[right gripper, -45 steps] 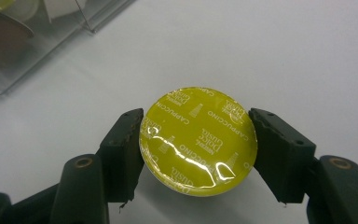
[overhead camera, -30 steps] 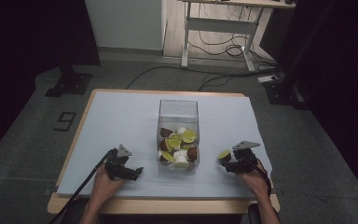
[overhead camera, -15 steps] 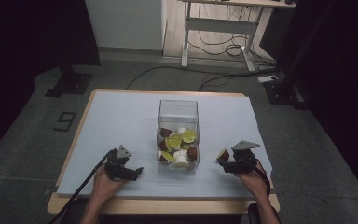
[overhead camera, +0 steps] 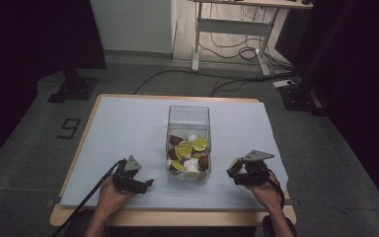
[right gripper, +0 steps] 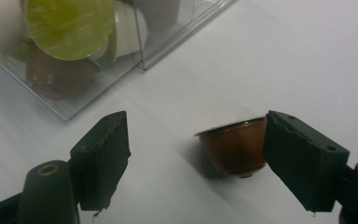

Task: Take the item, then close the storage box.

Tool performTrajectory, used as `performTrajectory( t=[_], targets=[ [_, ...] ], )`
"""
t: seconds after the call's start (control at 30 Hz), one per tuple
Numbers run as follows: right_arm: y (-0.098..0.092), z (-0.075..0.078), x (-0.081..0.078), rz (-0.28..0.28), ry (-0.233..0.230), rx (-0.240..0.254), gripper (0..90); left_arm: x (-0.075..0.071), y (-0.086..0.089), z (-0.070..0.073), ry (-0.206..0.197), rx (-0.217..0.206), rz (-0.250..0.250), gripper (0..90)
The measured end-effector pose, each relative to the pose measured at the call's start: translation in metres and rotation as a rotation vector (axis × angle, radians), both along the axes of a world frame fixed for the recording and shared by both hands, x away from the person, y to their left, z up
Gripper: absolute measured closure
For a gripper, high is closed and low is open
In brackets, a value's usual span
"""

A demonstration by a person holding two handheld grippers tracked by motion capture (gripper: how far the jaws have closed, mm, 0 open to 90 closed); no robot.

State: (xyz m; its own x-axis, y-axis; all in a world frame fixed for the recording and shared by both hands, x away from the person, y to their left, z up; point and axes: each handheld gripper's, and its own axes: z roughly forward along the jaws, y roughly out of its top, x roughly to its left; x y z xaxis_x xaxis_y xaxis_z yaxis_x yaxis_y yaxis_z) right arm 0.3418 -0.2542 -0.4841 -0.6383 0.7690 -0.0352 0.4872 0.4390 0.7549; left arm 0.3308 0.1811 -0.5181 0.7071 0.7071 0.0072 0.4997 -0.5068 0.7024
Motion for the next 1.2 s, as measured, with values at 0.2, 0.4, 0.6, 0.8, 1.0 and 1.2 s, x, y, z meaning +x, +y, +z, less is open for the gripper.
performTrajectory(
  t=[0.2,0.4,0.6,0.8,1.0,1.2],
  targets=[
    [0.004,0.001,-0.002,0.022,0.005,0.014,23.7,-0.004,-0.003,0.006,-0.014,-0.028,-0.026,14.2],
    [0.013,0.002,-0.005,0.059,0.011,0.009,23.3,-0.009,-0.01,0.012,-0.03,-0.058,-0.065,14.5],
    [0.02,0.001,-0.007,0.082,0.016,0.001,23.0,-0.01,-0.014,0.016,-0.033,-0.085,-0.094,14.4],
    [0.027,0.001,-0.009,0.101,0.015,-0.008,23.0,-0.011,-0.022,0.02,-0.034,-0.109,-0.137,14.4],
    [0.037,0.0,-0.011,0.135,0.016,-0.007,23.7,-0.012,-0.028,0.022,-0.049,-0.1,-0.154,16.1],
    [0.046,0.001,-0.011,0.169,0.012,0.01,27.0,-0.011,-0.032,0.026,-0.069,-0.117,-0.163,23.7]
  ],
)
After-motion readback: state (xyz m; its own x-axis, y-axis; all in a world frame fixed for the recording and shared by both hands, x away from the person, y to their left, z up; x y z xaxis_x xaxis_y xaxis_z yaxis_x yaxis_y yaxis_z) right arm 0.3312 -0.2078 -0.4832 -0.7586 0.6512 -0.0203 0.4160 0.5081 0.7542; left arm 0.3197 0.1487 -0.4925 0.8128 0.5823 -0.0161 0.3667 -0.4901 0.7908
